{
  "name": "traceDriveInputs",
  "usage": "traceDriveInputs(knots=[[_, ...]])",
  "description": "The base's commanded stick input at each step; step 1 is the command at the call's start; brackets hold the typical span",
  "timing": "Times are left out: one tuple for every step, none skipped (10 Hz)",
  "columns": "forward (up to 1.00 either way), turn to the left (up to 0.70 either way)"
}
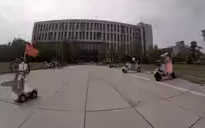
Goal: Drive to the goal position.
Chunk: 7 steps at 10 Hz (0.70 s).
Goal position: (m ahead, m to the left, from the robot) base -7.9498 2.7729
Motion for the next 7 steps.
traceDriveInputs(knots=[[1.00,0.09],[1.00,0.38],[1.00,0.38],[1.00,0.00],[1.00,0.00],[1.00,0.00],[1.00,0.24]])
